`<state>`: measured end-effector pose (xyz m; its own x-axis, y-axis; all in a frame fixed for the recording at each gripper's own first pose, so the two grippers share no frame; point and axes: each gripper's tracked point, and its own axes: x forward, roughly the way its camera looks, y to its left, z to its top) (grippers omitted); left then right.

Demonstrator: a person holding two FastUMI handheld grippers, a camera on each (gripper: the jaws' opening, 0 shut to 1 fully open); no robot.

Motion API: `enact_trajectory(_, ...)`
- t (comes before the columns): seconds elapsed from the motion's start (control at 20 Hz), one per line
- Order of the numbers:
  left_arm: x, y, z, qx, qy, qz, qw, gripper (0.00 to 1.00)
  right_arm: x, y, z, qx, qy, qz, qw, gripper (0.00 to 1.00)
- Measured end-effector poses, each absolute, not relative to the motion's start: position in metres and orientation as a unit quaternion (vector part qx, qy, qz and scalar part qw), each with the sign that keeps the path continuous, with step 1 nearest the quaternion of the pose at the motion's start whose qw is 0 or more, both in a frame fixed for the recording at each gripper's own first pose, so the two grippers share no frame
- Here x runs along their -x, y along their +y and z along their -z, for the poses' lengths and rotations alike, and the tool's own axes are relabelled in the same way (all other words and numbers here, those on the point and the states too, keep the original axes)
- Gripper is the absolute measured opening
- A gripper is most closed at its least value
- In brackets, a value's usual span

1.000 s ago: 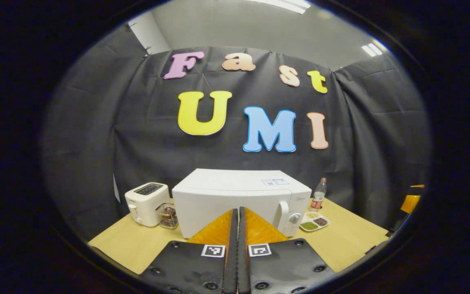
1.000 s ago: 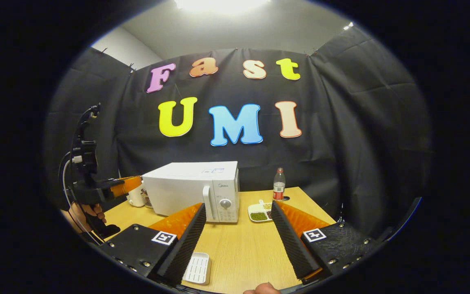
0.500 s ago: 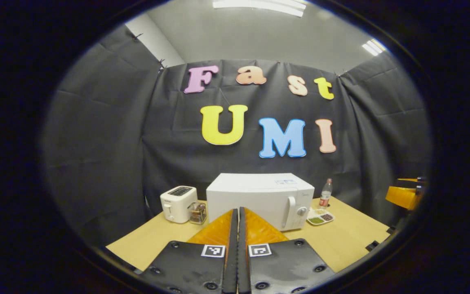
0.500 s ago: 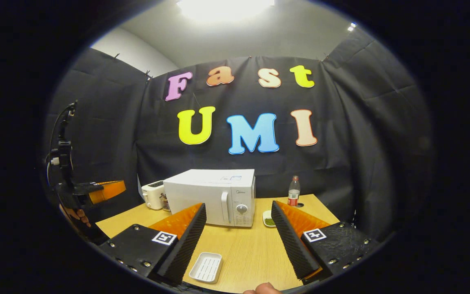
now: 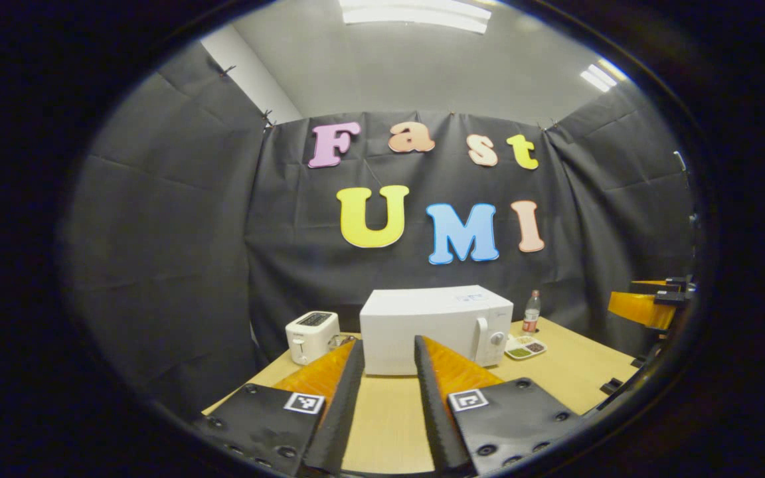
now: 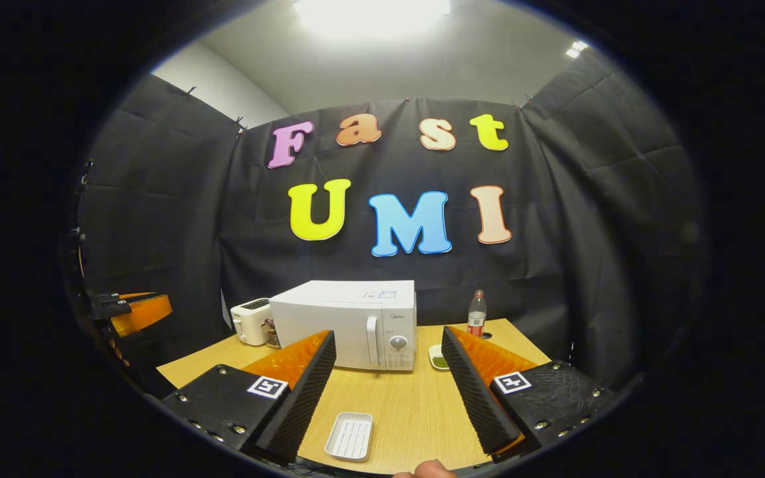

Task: Open the microwave oven with the left hand, put the food in, and close the microwave oven.

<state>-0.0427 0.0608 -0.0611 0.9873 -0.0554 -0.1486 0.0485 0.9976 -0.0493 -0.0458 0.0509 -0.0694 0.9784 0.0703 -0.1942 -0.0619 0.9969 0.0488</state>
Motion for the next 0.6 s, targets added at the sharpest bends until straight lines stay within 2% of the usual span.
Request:
enact_trajectory(0.3, 0.049, 0.080, 0.053, 0.027, 0.058, 0.020, 0.998, 1.00, 0.053, 0.062, 0.062, -0.029, 0.096, -0.025, 0.995, 0.97)
enact_trajectory(0.45, 0.050, 0.090, 0.046, 0.014, 0.047, 0.007, 0.999, 1.00, 0.054, 0.065, 0.065, -0.026, 0.091, -0.023, 0.995, 0.97)
enact_trajectory(0.5, 0.050, 0.092, 0.045, 0.018, 0.046, 0.006, 0.999, 0.94, 0.055, 0.066, 0.067, -0.028, 0.092, -0.023, 0.995, 0.97)
enact_trajectory(0.6, 0.048, 0.095, 0.047, 0.023, 0.052, 0.006, 0.998, 0.98, 0.053, 0.068, 0.067, -0.036, 0.091, -0.021, 0.995, 0.97)
